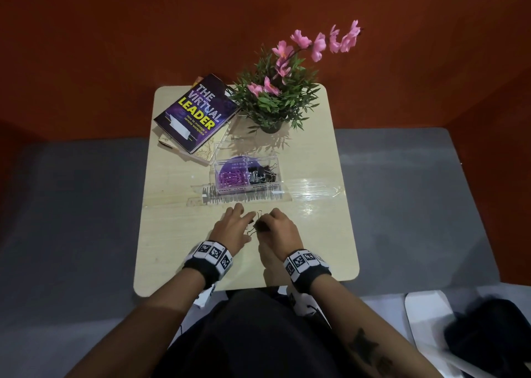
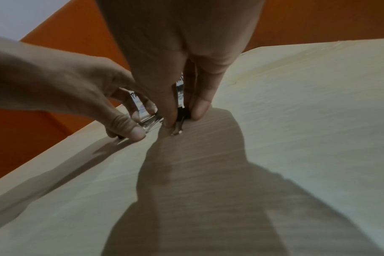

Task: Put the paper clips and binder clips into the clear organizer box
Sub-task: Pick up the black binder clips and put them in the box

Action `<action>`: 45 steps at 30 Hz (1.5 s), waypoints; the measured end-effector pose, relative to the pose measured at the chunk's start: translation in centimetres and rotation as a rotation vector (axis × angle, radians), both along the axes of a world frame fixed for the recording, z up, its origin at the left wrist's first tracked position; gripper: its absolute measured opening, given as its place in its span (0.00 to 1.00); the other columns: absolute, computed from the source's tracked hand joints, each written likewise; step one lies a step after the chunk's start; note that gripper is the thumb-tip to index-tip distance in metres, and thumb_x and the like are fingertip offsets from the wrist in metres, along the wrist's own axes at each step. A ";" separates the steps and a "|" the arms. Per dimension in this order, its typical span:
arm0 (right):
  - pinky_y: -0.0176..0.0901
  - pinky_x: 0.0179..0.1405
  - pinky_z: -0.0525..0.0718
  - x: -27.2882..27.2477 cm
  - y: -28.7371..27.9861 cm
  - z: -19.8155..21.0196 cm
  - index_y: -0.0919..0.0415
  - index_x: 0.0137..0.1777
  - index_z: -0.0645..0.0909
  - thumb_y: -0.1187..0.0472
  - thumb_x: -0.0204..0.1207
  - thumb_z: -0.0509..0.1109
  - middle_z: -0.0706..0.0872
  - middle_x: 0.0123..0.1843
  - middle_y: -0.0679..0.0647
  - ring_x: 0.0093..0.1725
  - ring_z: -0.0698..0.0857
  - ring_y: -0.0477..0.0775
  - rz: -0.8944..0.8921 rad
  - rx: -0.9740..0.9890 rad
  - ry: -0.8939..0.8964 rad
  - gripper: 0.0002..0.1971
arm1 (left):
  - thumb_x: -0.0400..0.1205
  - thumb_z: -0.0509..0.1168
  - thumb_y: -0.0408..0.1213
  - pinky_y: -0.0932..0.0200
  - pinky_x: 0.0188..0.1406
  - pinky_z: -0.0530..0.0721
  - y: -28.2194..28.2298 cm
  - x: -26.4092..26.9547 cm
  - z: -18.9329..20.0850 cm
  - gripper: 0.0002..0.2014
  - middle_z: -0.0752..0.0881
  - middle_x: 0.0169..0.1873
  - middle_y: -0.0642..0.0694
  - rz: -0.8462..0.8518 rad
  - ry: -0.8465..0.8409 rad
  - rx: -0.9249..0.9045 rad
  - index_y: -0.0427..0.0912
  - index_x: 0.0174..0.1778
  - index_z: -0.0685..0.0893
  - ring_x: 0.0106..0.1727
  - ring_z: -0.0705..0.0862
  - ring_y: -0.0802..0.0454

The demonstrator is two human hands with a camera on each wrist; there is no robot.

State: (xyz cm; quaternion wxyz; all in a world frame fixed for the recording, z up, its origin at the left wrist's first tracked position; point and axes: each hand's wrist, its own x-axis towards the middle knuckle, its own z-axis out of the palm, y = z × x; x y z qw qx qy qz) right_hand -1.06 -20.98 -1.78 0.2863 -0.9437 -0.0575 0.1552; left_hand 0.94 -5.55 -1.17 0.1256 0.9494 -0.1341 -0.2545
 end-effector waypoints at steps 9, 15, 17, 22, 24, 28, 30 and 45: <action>0.49 0.35 0.82 0.3 -0.1 0.3 0.57 0.54 0.81 0.64 0.68 0.75 0.83 0.46 0.59 0.43 0.84 0.63 -0.070 -0.001 0.047 0.15 | 0.72 0.74 0.28 0.48 0.47 0.84 0.2 -0.9 -0.7 0.16 0.81 0.49 0.40 0.181 -0.052 -0.166 0.41 0.54 0.82 0.49 0.81 0.42; 0.52 0.34 0.85 0.9 1.0 0.4 0.56 0.50 0.84 0.61 0.71 0.75 0.79 0.46 0.60 0.42 0.82 0.64 0.019 -0.055 0.010 0.08 | 0.67 0.73 0.25 0.52 0.32 0.79 -0.5 -0.3 0.5 0.16 0.77 0.41 0.42 0.308 -0.029 -0.158 0.42 0.40 0.74 0.35 0.77 0.43; 0.54 0.34 0.86 1.0 1.4 0.4 0.59 0.48 0.85 0.62 0.70 0.75 0.79 0.47 0.62 0.41 0.82 0.65 0.033 -0.069 0.019 0.07 | 0.67 0.73 0.25 0.54 0.29 0.74 -0.7 -0.2 0.6 0.17 0.76 0.37 0.43 0.310 -0.027 -0.162 0.44 0.38 0.70 0.32 0.75 0.43; 0.50 0.33 0.85 1.6 0.4 0.3 0.57 0.37 0.81 0.72 0.59 0.76 0.79 0.42 0.57 0.34 0.83 0.62 -0.148 0.028 0.091 0.12 | 0.67 0.68 0.22 0.52 0.28 0.76 -0.6 0.0 0.7 0.12 0.81 0.30 0.42 0.396 -0.025 -0.242 0.40 0.36 0.74 0.32 0.78 0.40; 0.47 0.32 0.85 1.7 -0.6 0.2 0.55 0.35 0.81 0.72 0.54 0.78 0.81 0.40 0.54 0.34 0.82 0.58 -0.241 0.068 0.134 0.14 | 0.69 0.68 0.21 0.53 0.29 0.79 -0.6 0.2 1.3 0.09 0.82 0.29 0.43 0.435 -0.032 -0.306 0.40 0.36 0.79 0.32 0.80 0.41; 0.40 0.31 0.81 1.6 -2.7 -0.1 0.55 0.33 0.81 0.68 0.47 0.80 0.87 0.34 0.49 0.35 0.84 0.50 -0.401 0.172 0.209 0.15 | 0.73 0.73 0.25 0.56 0.35 0.86 -1.7 2.5 4.1 0.09 0.87 0.34 0.47 0.438 -0.105 -0.453 0.44 0.40 0.84 0.35 0.85 0.49; 0.42 0.37 0.85 1.5 -3.4 -0.2 0.56 0.33 0.82 0.69 0.53 0.76 0.90 0.31 0.48 0.35 0.88 0.47 -0.442 0.220 0.216 0.10 | 0.73 0.74 0.28 0.57 0.40 0.86 -2.8 5.0 5.2 0.08 0.89 0.38 0.46 0.456 -0.167 -0.508 0.44 0.42 0.85 0.39 0.86 0.50; 0.36 0.38 0.85 10.3 -2.1 6.3 0.55 0.48 0.86 0.67 0.66 0.79 0.92 0.41 0.56 0.38 0.89 0.54 -0.390 0.275 -0.073 0.12 | 0.80 0.67 0.37 0.55 0.39 0.82 -2.5 1.0 2.2 0.08 0.86 0.53 0.46 0.363 -0.104 -0.126 0.47 0.54 0.84 0.50 0.84 0.47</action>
